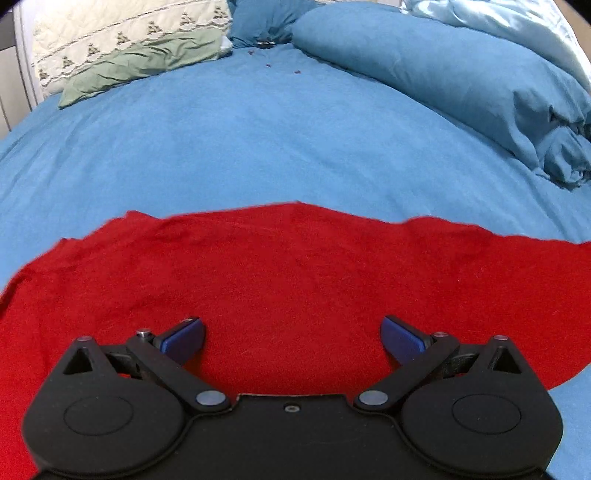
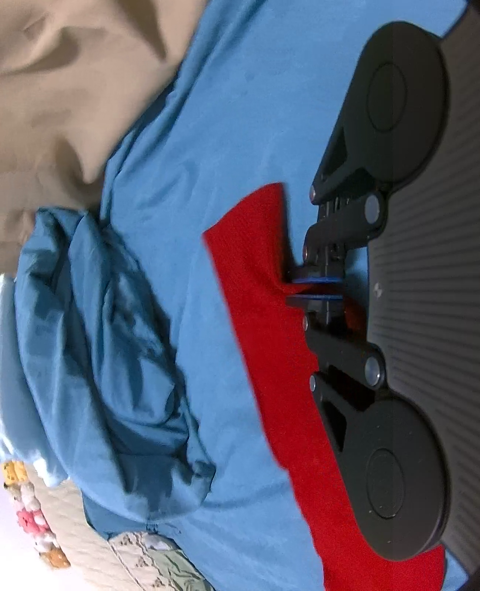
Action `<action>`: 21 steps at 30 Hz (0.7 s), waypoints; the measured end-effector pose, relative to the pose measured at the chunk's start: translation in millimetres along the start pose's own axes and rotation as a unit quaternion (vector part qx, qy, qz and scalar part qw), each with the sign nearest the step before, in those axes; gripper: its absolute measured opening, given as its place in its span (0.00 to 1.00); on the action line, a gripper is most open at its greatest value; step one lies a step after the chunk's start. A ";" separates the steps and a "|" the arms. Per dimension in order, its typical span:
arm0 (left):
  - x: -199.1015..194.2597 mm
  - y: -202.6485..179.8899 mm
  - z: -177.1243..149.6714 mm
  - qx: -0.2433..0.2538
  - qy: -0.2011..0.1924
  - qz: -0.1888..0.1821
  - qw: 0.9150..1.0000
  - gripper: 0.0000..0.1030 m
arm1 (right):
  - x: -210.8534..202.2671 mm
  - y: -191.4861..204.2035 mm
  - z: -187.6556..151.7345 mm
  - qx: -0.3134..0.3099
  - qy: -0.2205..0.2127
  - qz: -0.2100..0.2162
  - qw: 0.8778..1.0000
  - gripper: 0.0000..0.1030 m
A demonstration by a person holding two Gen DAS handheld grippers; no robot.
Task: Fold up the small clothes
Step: 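Reach the right gripper to a sweater sleeve cuff and close on it, then carry the sleeve across the sweater body with the right gripper and release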
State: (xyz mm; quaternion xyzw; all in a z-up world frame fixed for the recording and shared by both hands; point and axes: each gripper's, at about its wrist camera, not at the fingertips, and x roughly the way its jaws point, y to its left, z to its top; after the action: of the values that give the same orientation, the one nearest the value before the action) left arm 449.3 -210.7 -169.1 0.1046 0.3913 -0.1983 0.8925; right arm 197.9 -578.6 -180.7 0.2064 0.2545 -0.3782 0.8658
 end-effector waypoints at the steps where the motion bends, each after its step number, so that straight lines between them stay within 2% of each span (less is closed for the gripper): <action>1: -7.1 2.8 1.2 0.000 -0.007 0.003 1.000 1.00 | -3.9 4.6 4.9 -0.005 -0.005 0.009 1.000 0.20; 4: -30.6 17.4 6.6 -0.005 -0.031 0.008 0.999 1.00 | -23.9 33.8 26.7 -0.035 -0.026 0.061 0.997 0.20; 7: -55.8 39.2 12.5 -0.018 -0.055 0.009 0.998 1.00 | -54.0 82.3 43.3 -0.085 -0.056 0.126 0.987 0.20; 11: -83.8 73.1 13.0 -0.039 -0.072 0.030 0.996 1.00 | -100.4 168.2 48.6 -0.135 -0.075 0.253 0.955 0.20; 15: -105.4 107.6 -1.1 -0.053 -0.091 0.078 0.991 1.00 | -129.1 258.8 9.5 -0.179 -0.042 0.381 0.906 0.20; 18: -112.1 129.0 -13.7 -0.059 -0.088 0.100 0.989 1.00 | -130.5 314.2 -46.5 -0.221 0.000 0.423 0.879 0.20; 21: -111.4 142.4 -27.9 -0.073 -0.074 0.105 0.989 1.00 | -118.9 347.5 -102.8 -0.251 0.056 0.433 0.864 0.20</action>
State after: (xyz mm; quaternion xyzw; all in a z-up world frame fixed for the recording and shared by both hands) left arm 424.4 -42.8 -101.0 0.0647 0.3245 -0.0815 0.9402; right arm 363.3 -238.2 -133.2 0.0923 0.2739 0.1236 0.9493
